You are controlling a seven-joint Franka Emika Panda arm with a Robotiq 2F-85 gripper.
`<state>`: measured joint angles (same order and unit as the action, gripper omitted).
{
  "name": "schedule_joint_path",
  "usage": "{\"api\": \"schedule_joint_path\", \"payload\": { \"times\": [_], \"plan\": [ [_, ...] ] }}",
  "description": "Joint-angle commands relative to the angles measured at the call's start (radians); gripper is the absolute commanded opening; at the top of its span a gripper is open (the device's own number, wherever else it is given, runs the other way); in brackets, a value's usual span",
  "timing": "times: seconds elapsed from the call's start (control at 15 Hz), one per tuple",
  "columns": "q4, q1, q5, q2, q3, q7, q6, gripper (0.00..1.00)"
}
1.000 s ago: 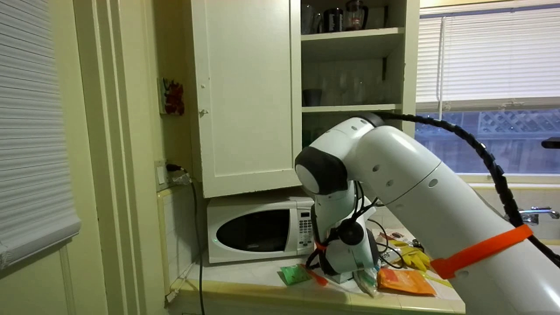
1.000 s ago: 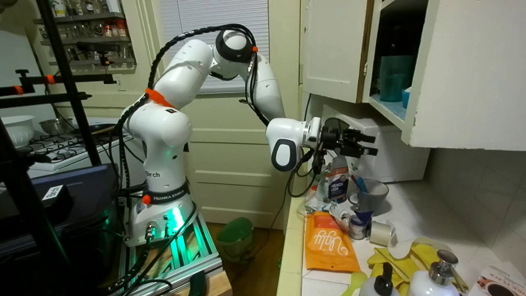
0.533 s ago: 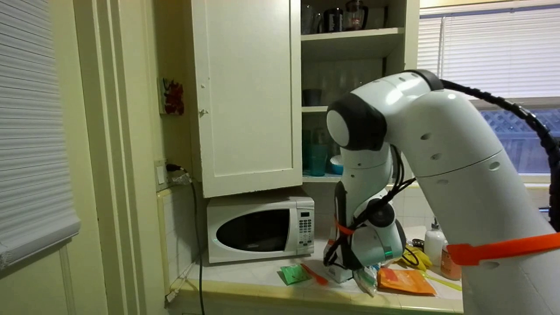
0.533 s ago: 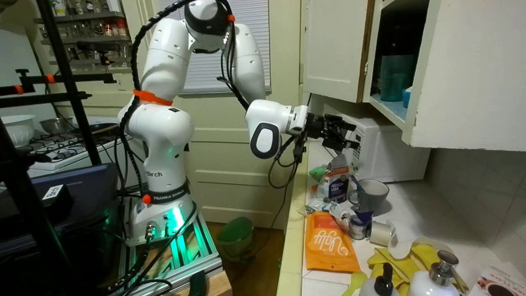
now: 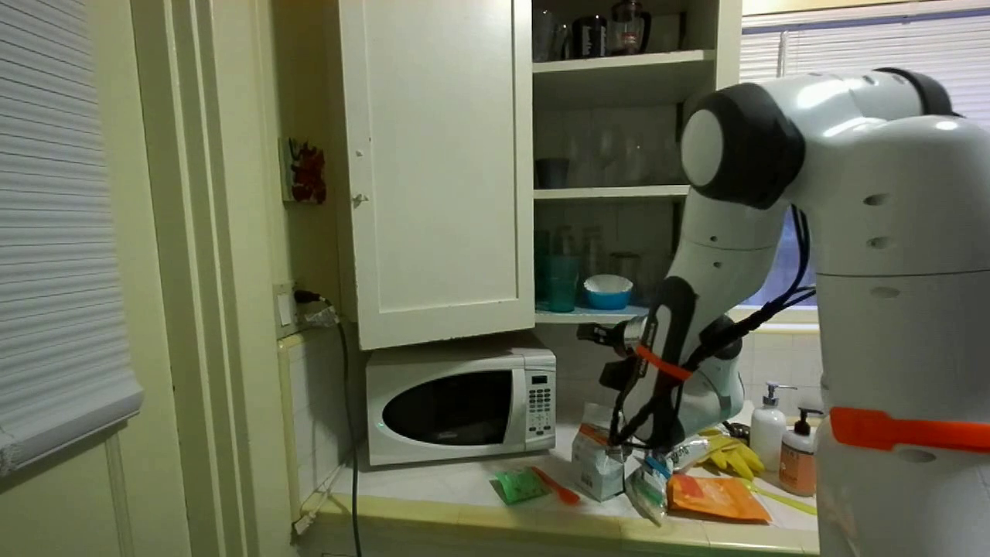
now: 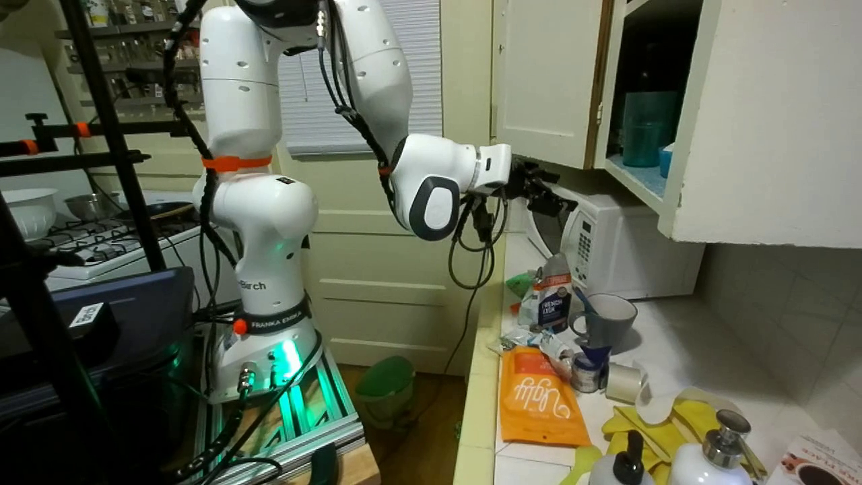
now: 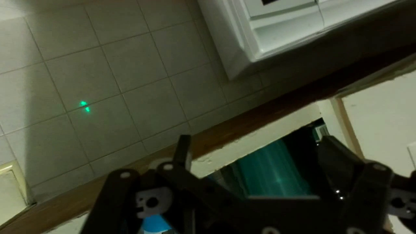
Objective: Place the blue butter knife inside the cup
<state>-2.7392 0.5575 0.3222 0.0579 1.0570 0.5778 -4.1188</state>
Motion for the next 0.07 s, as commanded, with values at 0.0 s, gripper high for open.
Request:
{"api": "schedule_joint_path", "payload": {
  "times": [0.0],
  "plan": [
    [0.000,-0.001,-0.003,-0.005,0.000,-0.005,0.000,1.00]
  ]
}}
